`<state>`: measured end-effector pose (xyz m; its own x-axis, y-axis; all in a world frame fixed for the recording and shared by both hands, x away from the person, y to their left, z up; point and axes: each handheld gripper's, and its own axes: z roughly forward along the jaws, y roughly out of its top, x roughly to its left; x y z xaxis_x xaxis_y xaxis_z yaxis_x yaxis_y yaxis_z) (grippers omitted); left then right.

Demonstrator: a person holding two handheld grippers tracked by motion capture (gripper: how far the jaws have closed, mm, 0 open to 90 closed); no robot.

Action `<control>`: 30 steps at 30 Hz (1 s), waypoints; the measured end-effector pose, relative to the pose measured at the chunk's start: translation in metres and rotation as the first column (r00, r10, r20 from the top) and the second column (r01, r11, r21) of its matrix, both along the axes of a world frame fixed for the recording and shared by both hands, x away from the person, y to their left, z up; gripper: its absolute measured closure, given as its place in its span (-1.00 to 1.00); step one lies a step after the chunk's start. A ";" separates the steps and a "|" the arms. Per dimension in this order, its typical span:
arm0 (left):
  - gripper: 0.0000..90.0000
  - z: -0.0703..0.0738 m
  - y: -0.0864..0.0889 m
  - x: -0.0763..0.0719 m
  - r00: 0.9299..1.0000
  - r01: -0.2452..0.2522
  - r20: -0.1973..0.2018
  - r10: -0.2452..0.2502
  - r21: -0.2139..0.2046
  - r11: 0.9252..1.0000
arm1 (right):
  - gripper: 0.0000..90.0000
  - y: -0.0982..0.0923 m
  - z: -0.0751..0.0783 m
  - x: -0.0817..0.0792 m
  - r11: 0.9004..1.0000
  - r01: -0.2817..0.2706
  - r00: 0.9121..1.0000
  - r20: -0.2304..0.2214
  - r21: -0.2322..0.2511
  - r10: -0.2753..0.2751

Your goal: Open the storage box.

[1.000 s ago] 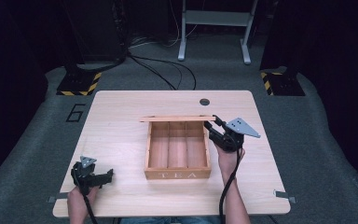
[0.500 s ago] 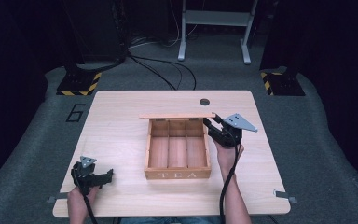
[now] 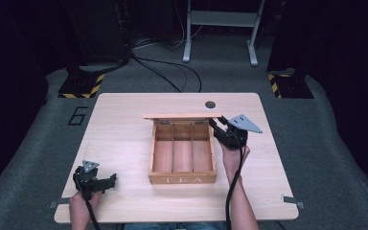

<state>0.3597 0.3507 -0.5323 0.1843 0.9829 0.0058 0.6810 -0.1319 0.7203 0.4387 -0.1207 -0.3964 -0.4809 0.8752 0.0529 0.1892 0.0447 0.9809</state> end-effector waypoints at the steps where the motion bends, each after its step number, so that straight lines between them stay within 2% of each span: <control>1: -0.99 0.000 0.000 0.000 1.000 0.000 0.000 0.000 0.000 1.000 | 0.35 0.000 0.000 0.000 1.000 0.000 1.000 -0.001 0.002 0.000; 30: -0.99 0.000 0.000 0.000 1.000 0.000 0.000 0.000 0.000 1.000 | 0.36 0.000 0.001 0.003 1.000 -0.003 1.000 -0.005 0.002 0.003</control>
